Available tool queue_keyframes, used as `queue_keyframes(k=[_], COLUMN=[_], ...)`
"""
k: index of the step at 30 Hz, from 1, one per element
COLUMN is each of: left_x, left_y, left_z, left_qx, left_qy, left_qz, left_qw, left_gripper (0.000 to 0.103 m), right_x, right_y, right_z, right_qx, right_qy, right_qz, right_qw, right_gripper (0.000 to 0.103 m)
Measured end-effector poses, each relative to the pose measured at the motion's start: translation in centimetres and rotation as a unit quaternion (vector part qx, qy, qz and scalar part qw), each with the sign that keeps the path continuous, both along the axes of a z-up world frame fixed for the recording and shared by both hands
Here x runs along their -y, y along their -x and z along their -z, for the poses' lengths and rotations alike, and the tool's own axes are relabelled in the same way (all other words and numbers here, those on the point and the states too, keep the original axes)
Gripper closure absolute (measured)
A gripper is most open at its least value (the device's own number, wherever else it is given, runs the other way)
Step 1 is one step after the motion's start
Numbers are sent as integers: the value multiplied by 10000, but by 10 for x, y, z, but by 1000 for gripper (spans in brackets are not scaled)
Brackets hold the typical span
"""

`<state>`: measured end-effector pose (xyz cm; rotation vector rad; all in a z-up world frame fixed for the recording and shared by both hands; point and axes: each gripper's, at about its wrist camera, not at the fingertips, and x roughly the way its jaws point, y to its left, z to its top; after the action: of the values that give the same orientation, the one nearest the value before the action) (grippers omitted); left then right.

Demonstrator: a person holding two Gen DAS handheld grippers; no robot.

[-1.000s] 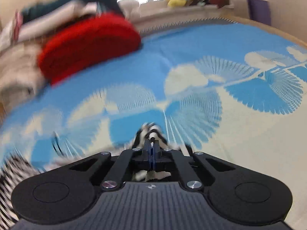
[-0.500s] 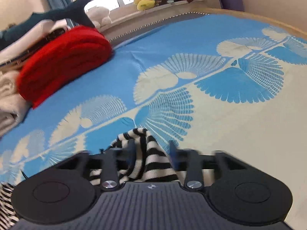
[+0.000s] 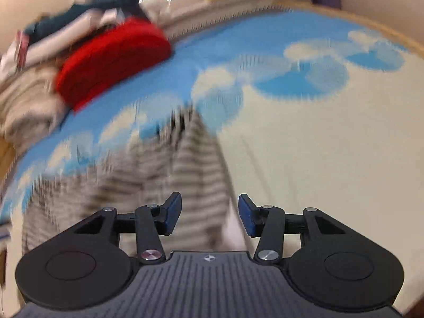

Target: Fold small clothes

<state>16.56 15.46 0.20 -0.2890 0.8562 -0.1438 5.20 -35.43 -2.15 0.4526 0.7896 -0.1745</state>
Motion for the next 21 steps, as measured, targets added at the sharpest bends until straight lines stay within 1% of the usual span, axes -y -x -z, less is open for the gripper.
queue_keyframes(k=[2, 4, 5, 7, 8, 10, 11, 14, 16, 17, 18, 19, 20, 21], left_x=[2, 5, 8, 13, 15, 15, 14, 13, 15, 17, 18, 20, 22, 22], left_y=[24, 41, 49, 56, 57, 58, 58, 54, 46, 42, 40, 39, 40, 40], left_z=[2, 7, 12, 20, 22, 29, 33, 46, 56, 61, 65, 65, 64, 61], left_qx=[-13, -75, -101, -183, -189, -231, -322, -617, -837, -944, -969, -894, -746, -633], left_qy=[-82, -204, -327, -657, -738, -738, -669, -388, -92, -64, -94, -142, -230, -372], left_qz=[46, 190, 307, 451, 537, 695, 785, 1012, 1024, 962, 909, 872, 891, 900], left_qw=[10000, 9996, 9989, 9967, 9956, 9946, 9942, 9922, 9912, 9909, 9911, 9921, 9930, 9932], left_gripper=[20, 19, 19, 19, 19, 19, 19, 19, 18, 18, 20, 33, 50, 81], right_x=[-6, -8, -8, -6, -7, -9, -13, -24, -30, -33, -36, -39, -42, -45], right_y=[11, 15, 15, 10, 8, 3, 0, -10, -19, -23, -26, -27, -26, -24], right_z=[9, 10, 12, 20, 23, 30, 31, 37, 44, 46, 48, 48, 46, 42], right_qx=[-250, -253, -247, -370, -405, -436, -431, -484, -601, -677, -702, -672, -613, -508], right_qy=[27, 123, 176, 212, 171, 73, 76, 349, 538, 643, 724, 745, 812, 887], right_qz=[-84, -203, -234, -268, -320, -505, -591, -724, -729, -745, -739, -763, -758, -795], right_qw=[9996, 9994, 9993, 9987, 9985, 9977, 9973, 9956, 9941, 9928, 9921, 9920, 9919, 9916], right_gripper=[54, 53, 53, 53, 54, 55, 55, 56, 70, 75, 86, 89, 90, 91])
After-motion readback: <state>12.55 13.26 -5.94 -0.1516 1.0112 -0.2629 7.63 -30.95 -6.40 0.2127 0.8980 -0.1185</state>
